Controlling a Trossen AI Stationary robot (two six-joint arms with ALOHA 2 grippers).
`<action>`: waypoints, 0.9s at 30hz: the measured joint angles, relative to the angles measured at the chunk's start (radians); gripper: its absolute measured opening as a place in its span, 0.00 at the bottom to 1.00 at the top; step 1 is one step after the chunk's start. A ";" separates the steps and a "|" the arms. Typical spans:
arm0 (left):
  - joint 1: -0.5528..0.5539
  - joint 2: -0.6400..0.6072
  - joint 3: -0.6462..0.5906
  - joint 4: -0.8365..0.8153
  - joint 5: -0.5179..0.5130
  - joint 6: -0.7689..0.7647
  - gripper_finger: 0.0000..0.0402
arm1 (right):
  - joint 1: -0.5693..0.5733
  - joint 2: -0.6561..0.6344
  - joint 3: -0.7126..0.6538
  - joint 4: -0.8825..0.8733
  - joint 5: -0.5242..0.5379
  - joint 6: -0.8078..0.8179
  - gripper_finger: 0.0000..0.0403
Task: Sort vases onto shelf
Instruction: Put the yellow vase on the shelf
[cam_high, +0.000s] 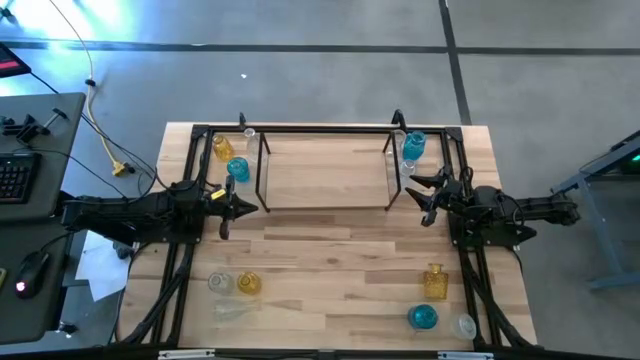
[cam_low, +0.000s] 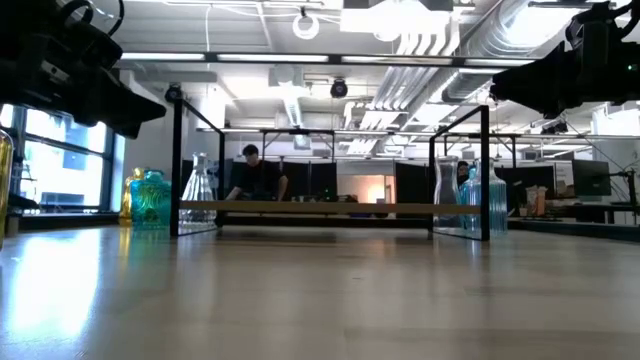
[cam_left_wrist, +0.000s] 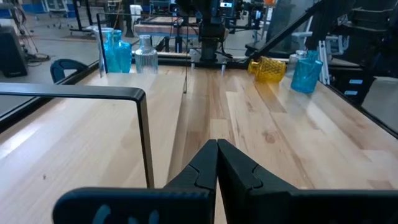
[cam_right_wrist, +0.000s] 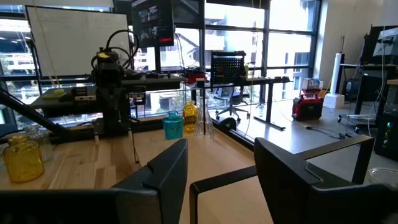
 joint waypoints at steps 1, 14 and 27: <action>0.000 0.000 0.000 0.000 0.000 -0.002 0.00 | 0.000 0.000 0.000 0.000 0.000 0.000 0.42; 0.000 0.000 0.001 0.145 -0.104 -0.208 0.00 | 0.000 0.000 0.000 0.000 0.000 0.000 0.42; -0.030 0.034 0.184 0.326 0.065 -0.360 0.00 | 0.000 0.000 0.000 0.000 0.000 0.000 0.42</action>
